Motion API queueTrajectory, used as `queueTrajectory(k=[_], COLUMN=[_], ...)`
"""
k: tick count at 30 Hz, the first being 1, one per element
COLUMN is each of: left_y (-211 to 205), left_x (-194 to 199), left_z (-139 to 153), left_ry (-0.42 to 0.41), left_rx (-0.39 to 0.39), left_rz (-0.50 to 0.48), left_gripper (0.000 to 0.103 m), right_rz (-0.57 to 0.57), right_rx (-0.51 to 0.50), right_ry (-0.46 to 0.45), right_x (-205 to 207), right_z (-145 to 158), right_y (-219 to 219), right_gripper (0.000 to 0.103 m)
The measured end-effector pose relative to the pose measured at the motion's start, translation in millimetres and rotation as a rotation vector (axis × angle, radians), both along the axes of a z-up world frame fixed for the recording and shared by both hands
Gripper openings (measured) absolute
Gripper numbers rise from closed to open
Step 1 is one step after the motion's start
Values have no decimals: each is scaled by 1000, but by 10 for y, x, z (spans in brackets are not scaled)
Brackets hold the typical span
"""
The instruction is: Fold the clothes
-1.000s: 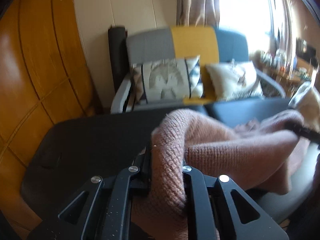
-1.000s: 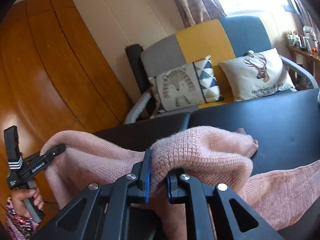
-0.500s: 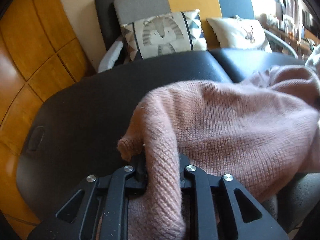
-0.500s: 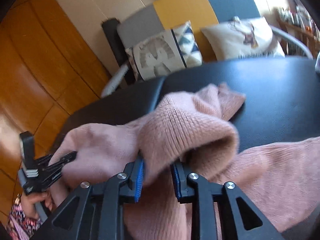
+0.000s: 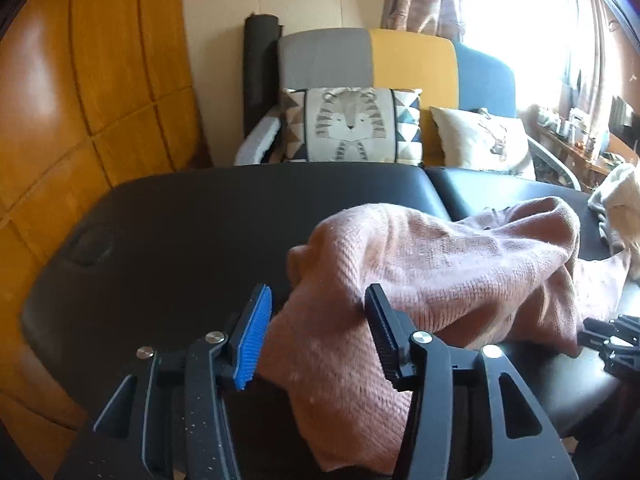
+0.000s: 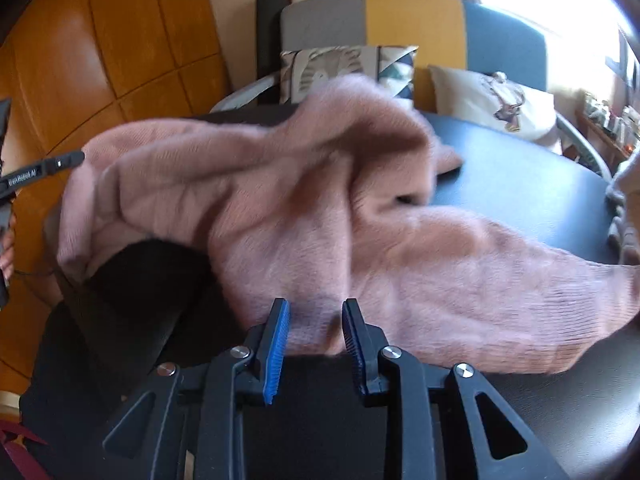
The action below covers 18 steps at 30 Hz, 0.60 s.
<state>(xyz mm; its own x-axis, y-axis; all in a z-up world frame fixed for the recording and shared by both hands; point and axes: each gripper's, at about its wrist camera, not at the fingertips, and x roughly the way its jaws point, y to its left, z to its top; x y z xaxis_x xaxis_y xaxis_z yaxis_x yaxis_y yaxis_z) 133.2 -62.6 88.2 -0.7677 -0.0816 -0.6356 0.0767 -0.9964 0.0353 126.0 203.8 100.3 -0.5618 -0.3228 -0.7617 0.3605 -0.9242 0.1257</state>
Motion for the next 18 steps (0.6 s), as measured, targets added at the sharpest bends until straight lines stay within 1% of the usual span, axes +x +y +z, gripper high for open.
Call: queueTrajectory(k=[2, 3, 6, 9, 10, 11, 13, 16, 18], left_y=[93, 175, 440, 629, 687, 721, 782, 845, 898], left_x=[64, 105, 231, 260, 260, 232, 166, 60, 111], left_z=[-24, -44, -137, -305, -370, -442, -589, -785, -765], left_ry=[-13, -17, -24, -41, -49, -56, -71, -93, -70], left_rx=[-1, -17, -78, -123, -138, -169, -236, -326, -327], left_rz=[-56, -87, -186, -237, -249, -242, -220, -191, -213], left_gripper=[59, 59, 60, 65, 65, 65, 65, 65, 65], right_rz=[9, 14, 6, 18, 31, 45, 39, 3, -25], right_rx=[39, 40, -38, -127, -93, -59, 39, 103, 95], right_ry=[5, 7, -12, 5, 19, 33, 77, 62, 44], right_x=[5, 23, 41, 154, 200, 245, 306, 235, 157], right_z=[-32, -39, 14, 151, 171, 190, 151, -18, -115], right_y=[-99, -121, -96, -51, -90, -130, -201, -209, -195], right_gripper=[27, 27, 27, 30, 32, 33, 33, 33, 33])
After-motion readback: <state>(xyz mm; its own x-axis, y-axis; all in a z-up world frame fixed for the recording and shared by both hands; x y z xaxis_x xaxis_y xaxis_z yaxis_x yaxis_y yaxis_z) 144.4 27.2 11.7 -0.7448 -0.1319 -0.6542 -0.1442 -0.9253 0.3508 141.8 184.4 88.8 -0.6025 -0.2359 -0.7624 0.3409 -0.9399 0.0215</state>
